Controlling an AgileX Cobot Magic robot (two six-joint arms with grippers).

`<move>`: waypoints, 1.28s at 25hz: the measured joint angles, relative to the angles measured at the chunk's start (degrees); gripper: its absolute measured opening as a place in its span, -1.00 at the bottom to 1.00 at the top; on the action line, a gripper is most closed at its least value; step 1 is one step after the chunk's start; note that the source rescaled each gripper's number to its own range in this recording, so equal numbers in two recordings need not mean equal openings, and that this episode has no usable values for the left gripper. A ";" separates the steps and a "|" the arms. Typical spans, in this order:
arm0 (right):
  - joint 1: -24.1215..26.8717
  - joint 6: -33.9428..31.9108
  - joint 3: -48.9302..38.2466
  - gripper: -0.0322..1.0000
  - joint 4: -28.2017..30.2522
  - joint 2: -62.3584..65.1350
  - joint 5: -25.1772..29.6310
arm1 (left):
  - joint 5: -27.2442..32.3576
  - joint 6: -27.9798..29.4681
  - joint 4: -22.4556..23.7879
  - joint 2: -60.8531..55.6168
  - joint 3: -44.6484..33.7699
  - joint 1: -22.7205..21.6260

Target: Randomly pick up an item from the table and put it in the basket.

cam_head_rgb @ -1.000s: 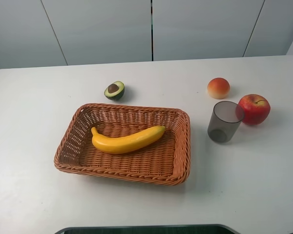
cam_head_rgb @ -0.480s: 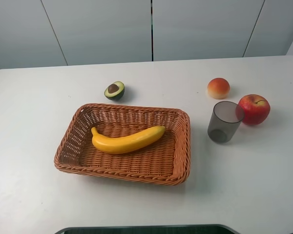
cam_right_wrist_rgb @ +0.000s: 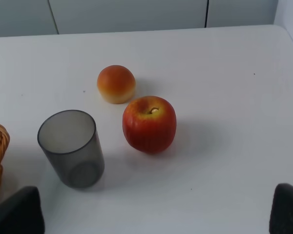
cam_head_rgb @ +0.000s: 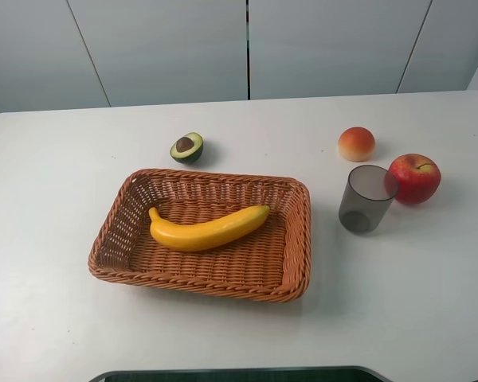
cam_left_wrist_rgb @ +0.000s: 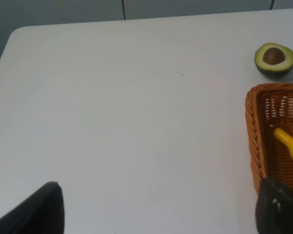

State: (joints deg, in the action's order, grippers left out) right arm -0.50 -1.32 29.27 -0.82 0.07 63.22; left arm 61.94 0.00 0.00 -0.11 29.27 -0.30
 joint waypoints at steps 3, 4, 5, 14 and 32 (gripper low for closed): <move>0.00 0.00 0.00 1.00 0.00 0.00 0.00 | 0.00 0.00 0.00 0.00 0.00 0.00; 0.00 0.00 0.00 1.00 0.00 0.00 0.00 | 0.00 0.00 0.00 0.00 0.00 0.00; 0.00 0.00 0.00 1.00 0.00 0.00 0.00 | 0.00 0.00 0.00 0.00 0.00 0.00; 0.00 0.60 0.00 1.00 -0.21 0.00 -0.09 | 0.00 0.00 0.00 0.00 0.00 0.00; 0.00 0.71 0.00 1.00 -0.21 0.00 -0.13 | 0.00 0.00 0.00 0.00 0.00 0.00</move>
State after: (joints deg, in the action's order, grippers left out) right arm -0.50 -0.62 29.27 -1.03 0.07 63.09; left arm 61.94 0.00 0.00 -0.11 29.27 -0.30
